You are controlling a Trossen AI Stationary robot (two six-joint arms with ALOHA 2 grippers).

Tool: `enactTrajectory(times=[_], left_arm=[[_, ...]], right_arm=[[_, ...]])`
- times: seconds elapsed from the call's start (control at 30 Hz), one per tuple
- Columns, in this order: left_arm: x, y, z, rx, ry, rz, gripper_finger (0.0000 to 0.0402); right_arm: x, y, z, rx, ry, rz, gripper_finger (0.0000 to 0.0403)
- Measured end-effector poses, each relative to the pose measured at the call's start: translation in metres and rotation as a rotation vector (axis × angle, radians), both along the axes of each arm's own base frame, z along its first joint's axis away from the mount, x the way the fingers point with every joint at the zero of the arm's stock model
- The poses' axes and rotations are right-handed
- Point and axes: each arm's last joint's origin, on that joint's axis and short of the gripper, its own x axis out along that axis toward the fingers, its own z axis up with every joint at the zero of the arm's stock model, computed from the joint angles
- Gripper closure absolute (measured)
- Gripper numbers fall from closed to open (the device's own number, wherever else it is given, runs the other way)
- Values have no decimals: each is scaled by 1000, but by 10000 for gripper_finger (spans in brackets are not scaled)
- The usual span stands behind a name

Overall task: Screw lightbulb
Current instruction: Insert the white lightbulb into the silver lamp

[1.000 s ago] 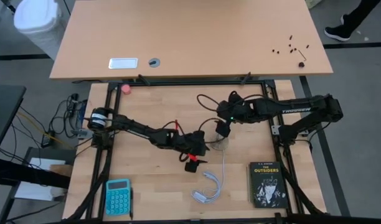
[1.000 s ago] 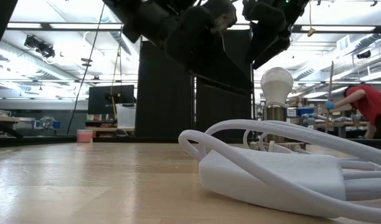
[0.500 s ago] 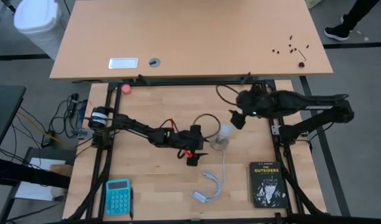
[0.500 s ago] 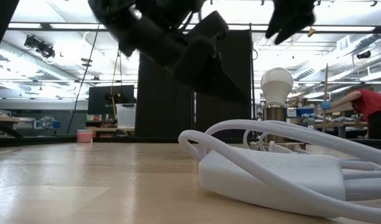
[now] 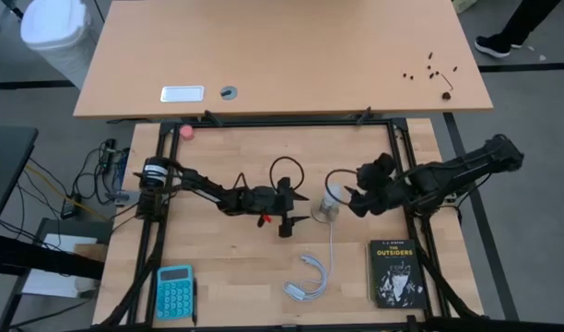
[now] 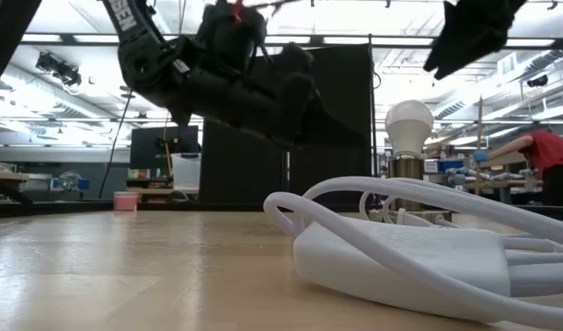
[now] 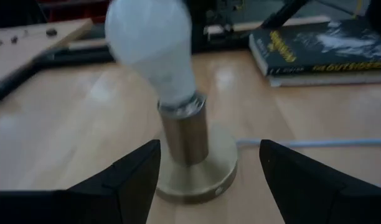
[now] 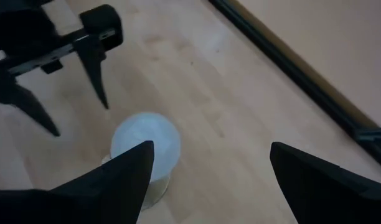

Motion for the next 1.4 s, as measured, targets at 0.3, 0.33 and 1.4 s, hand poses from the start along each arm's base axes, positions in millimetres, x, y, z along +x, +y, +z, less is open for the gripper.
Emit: enactTrajectory(times=[0.3, 0.33, 1.4], left_arm=[[7, 1, -16, -13, -49, 46, 122], [8, 1, -16, -14, -60, 47, 122], [65, 3, -50, -53, -97, 92, 122]], right_arm=[[-8, 10, -38, 56, -26, -23, 72], [-8, 11, -43, 62, -31, -24, 72], [-7, 14, -141, 226, -185, 25, 78]])
